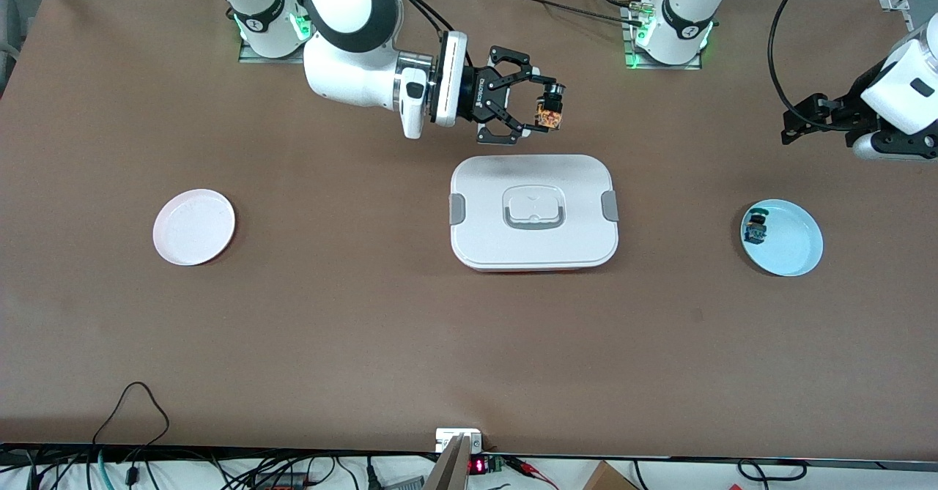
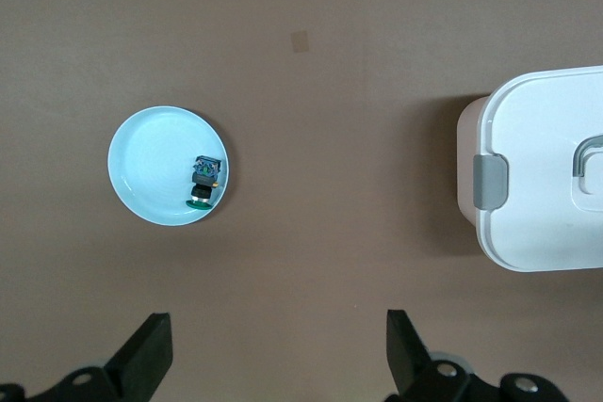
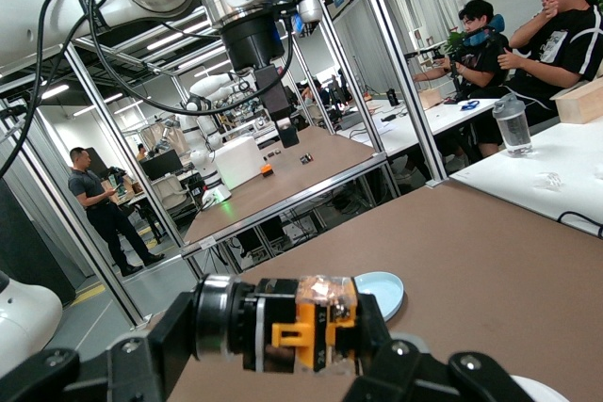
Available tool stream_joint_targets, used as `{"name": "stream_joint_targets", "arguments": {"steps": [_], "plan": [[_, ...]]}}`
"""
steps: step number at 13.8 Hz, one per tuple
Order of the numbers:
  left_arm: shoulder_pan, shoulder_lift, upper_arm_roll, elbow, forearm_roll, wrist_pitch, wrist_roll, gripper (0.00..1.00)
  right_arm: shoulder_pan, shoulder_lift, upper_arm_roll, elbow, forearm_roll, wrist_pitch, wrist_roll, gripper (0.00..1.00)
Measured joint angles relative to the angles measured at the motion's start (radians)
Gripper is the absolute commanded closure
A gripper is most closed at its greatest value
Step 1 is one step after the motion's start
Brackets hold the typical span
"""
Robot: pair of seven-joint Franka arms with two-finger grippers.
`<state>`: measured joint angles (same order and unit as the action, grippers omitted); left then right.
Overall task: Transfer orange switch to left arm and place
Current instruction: 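Hold the switch with the right gripper while the left gripper reaches it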
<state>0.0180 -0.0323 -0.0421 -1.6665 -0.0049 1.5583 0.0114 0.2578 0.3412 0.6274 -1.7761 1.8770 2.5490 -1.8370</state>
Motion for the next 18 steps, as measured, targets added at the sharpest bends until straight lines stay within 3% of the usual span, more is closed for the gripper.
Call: {"name": "stream_joint_targets", "arguments": {"steps": [3, 6, 11, 15, 18], "plan": [[-0.007, 0.024, -0.007, 0.081, -0.111, -0.103, -0.001, 0.0, 0.0, 0.008, -0.001, 0.005, 0.0, 0.0, 0.0, 1.0], [-0.003, 0.049, -0.005, 0.115, -0.373, -0.156, -0.001, 0.0, 0.0, 0.008, -0.001, 0.006, 0.0, 0.0, 0.0, 1.0], [0.005, 0.156, -0.003, 0.114, -0.773, -0.193, -0.001, 0.0, 0.001, 0.007, -0.001, 0.028, -0.016, 0.0, -0.087, 1.0], [0.005, 0.284, -0.003, 0.101, -1.044, -0.194, -0.001, 0.0, 0.0, 0.007, -0.001, 0.041, -0.013, -0.009, -0.14, 1.0], [0.005, 0.314, -0.003, 0.055, -1.202, -0.193, 0.004, 0.0, 0.0, 0.007, -0.001, 0.047, -0.012, -0.011, -0.171, 1.0]]}}
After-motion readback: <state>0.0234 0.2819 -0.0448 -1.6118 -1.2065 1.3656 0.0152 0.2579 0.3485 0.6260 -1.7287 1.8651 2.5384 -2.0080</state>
